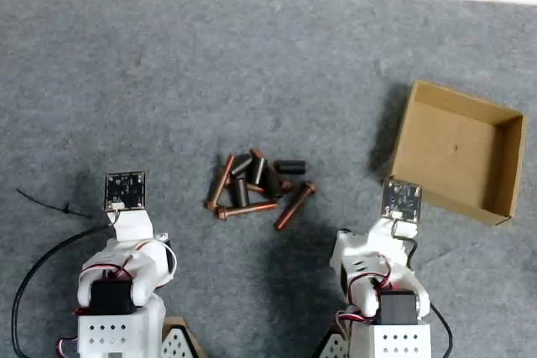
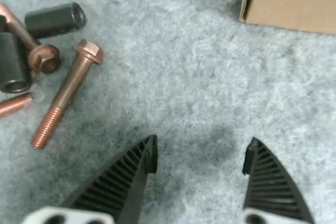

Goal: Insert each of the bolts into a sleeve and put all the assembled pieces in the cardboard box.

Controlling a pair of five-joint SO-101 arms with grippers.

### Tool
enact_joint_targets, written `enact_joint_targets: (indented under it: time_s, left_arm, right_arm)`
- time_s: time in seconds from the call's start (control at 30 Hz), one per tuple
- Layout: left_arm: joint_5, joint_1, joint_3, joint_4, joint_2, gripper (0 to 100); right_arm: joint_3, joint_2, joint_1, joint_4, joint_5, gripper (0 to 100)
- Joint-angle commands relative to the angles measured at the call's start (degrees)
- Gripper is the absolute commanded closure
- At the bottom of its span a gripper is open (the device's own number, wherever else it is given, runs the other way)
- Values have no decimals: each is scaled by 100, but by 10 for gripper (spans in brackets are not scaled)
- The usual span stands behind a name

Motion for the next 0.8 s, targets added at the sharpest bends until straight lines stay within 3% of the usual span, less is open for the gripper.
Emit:
enact_joint_targets:
  time_s: [0.0, 0.13, 0.3, 0.43, 0.67, 0.77]
  left_arm:
    - [-18, -48, 110, 35, -75, 988]
    - [-18, -4, 110, 35, -84, 987]
    - [-35, 558, -426, 26, -101, 986]
    - [-35, -295, -1525, -158, -101, 986]
    - [-53, -1218, -2053, -1732, -101, 986]
    - [-598, -1508, -2088, -2040, -101, 989]
  right_arm:
    - [831, -48, -22, 13, -26, 754]
    - [831, -48, -22, 13, -26, 754]
    - [831, -40, -31, 22, -53, 754]
    - [831, -48, -31, 4, -53, 754]
    - [831, -48, -31, 13, -53, 754]
    - [831, -48, -31, 13, -53, 754]
